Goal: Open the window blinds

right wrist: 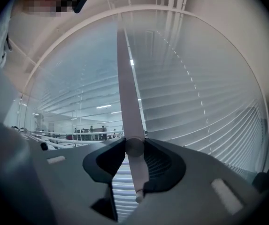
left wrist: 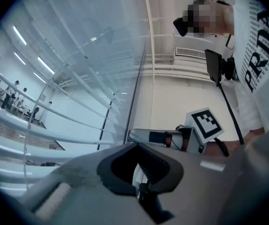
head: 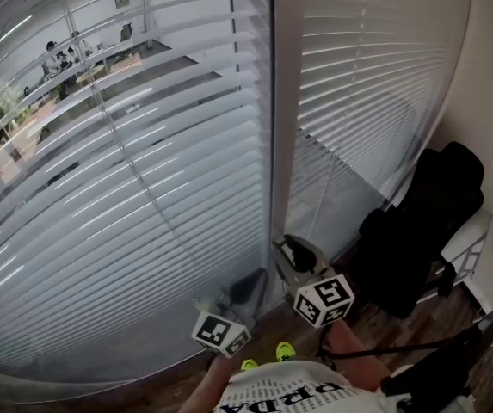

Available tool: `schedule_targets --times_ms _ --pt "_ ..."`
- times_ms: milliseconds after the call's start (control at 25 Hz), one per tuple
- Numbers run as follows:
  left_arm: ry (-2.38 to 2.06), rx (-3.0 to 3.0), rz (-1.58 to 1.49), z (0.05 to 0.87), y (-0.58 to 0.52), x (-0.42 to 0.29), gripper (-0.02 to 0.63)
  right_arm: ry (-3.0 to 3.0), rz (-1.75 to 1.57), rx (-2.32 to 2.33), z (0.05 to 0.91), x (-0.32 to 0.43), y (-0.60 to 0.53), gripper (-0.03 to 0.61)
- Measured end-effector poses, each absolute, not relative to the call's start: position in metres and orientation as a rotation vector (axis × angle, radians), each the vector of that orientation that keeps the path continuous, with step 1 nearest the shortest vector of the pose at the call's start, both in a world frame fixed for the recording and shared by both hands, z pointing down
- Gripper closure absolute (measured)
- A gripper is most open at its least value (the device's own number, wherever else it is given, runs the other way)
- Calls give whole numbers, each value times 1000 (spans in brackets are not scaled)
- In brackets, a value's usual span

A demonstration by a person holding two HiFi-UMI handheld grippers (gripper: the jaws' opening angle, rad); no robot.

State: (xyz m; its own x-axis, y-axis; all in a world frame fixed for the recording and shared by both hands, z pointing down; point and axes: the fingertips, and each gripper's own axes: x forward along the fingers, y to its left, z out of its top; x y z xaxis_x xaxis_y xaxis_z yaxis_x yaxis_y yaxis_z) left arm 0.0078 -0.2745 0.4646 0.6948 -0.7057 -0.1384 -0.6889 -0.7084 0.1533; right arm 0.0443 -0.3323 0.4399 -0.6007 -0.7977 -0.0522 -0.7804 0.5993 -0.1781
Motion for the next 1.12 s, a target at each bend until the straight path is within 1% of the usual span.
schedule_targets --times_ms 120,240,320,400,520,600,640,760,920,1120 --pt "-1160 2809 -284 465 -275 8 620 2717 -149 -1349 440 44 -332 445" --pt "-1157 2818 -285 467 -275 7 620 2771 55 -1400 436 45 -329 433" --pt "-1169 2814 -282 467 -275 4 621 2856 286 -1444 433 43 -326 388" --pt "-1183 2803 -280 466 -276 2 620 2965 578 -1492 435 40 -323 370" --pt "-1181 2803 -280 465 -276 2 620 2968 1015 -1561 438 35 -321 374" --pt "-1172 2813 -278 466 -276 4 621 2957 1192 -1586 441 34 -321 392" --pt "-1169 2816 -278 466 -276 5 621 2962 1216 -1585 442 33 -322 414" --pt "-1167 2811 -278 466 -277 5 620 2970 1222 -1573 444 31 -323 443" --pt "-1178 2806 -279 468 -278 2 621 2955 1232 -1576 447 30 -323 443" --pt "-1180 2804 -282 468 -280 2 620 2958 1099 -1565 446 31 -324 445"
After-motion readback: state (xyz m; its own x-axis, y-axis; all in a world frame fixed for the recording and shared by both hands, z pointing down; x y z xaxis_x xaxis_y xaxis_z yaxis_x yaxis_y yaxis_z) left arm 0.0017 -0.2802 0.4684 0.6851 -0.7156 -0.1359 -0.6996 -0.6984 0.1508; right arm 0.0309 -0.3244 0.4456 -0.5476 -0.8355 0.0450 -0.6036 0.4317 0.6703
